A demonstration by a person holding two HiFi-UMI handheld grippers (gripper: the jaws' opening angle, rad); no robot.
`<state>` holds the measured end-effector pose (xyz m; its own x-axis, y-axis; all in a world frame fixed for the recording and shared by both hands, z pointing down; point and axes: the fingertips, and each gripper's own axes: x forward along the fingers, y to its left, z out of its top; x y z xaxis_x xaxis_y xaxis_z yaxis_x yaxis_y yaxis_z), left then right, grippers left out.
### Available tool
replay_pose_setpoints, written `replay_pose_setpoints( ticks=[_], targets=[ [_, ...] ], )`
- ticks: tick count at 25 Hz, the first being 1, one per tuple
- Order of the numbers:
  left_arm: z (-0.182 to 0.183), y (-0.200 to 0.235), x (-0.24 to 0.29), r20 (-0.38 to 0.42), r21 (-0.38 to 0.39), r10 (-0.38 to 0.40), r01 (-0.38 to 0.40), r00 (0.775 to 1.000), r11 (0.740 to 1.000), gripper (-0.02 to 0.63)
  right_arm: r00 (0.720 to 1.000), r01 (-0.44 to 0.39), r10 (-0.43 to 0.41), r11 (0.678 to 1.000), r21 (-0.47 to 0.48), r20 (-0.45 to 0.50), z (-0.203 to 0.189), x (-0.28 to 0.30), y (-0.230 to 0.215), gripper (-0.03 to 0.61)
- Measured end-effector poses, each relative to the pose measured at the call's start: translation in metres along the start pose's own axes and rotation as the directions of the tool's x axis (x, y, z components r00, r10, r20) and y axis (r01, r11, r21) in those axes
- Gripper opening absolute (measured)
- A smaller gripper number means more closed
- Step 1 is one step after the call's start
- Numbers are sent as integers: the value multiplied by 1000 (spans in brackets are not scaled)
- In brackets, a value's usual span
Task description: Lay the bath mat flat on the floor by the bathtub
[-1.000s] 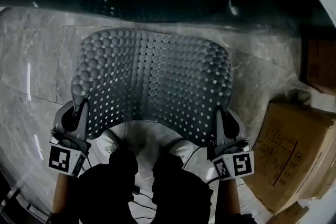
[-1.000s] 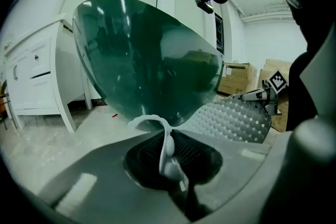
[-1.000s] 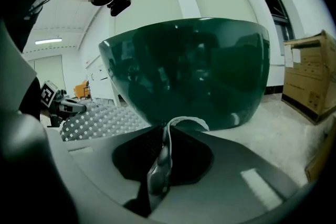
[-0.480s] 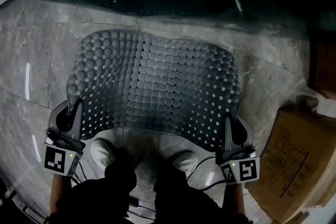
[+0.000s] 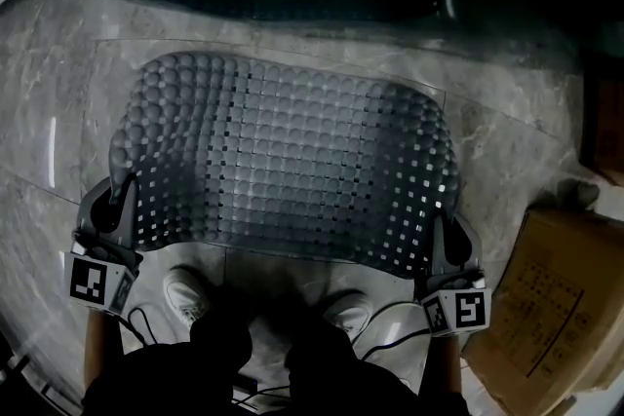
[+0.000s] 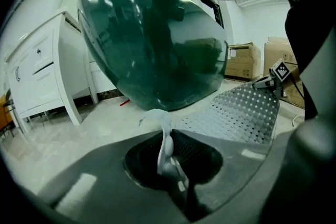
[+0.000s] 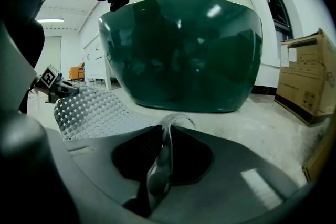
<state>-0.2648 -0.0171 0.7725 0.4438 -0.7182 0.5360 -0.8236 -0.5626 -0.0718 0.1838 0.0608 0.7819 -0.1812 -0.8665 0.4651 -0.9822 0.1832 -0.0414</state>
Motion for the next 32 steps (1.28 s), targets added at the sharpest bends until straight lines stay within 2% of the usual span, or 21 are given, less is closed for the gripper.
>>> replay_pose_setpoints(
  ticks=[8, 18, 24, 32],
  targets=[
    [-40, 23, 18, -45, -82, 24, -27, 999, 996, 21, 995, 69, -70, 997, -18, -71, -37, 7, -22, 67],
    [-76, 50, 28, -102, -106, 58, -69, 993, 992, 24, 983, 145, -141, 989, 29, -113, -65, 10, -41, 72],
    [-95, 62, 46, -124, -87, 82, -93, 989, 992, 28, 977, 175, -170, 984, 29, -128, -81, 18, -52, 76],
    [-112, 67, 57, -174, -116, 82, -103, 981, 988, 34, 965, 219, -211, 975, 32, -153, -96, 26, -62, 87]
  ],
)
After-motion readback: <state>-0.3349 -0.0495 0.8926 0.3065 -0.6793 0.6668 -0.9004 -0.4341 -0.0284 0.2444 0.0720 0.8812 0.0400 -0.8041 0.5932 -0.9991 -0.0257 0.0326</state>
